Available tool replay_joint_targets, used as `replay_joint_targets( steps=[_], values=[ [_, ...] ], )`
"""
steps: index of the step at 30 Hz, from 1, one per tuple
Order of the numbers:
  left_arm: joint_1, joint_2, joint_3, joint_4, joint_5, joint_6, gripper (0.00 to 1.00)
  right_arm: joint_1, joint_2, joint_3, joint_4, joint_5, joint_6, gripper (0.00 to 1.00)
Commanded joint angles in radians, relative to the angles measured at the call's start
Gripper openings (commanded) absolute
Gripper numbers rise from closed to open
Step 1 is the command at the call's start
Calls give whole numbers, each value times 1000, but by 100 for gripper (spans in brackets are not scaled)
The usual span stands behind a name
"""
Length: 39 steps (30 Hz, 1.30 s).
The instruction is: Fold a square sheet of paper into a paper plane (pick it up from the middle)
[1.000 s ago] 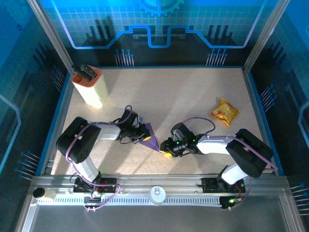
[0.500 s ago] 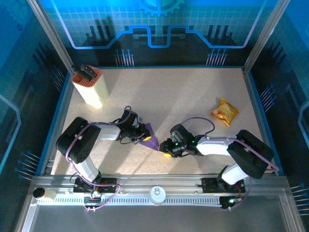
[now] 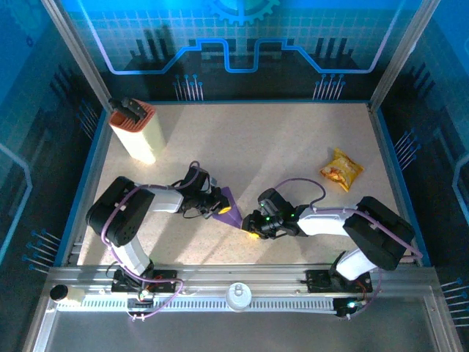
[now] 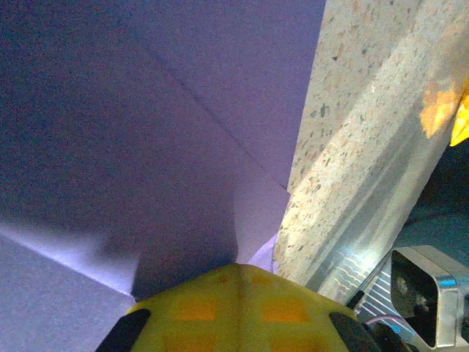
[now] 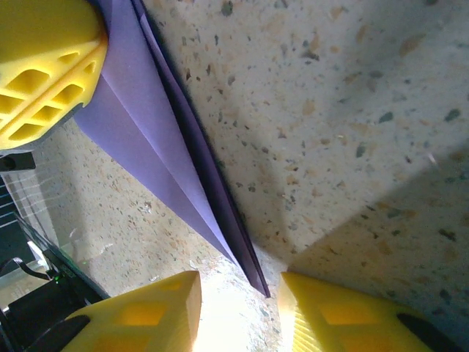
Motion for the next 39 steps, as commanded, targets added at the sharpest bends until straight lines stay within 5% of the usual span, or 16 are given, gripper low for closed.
replay_joint_targets(
  steps=[1,22,39],
  values=[
    [-10,30,-28,5,14,-36,4,35,41,0,120,-43,19,34],
    [-17,41,-16,20,58,-11,5,-7,-50,-74,231,15,-4,33],
    [-16,-29,17,-8,52,-18,10,-46,-2,-91,288,-40,-34,12]
  ],
)
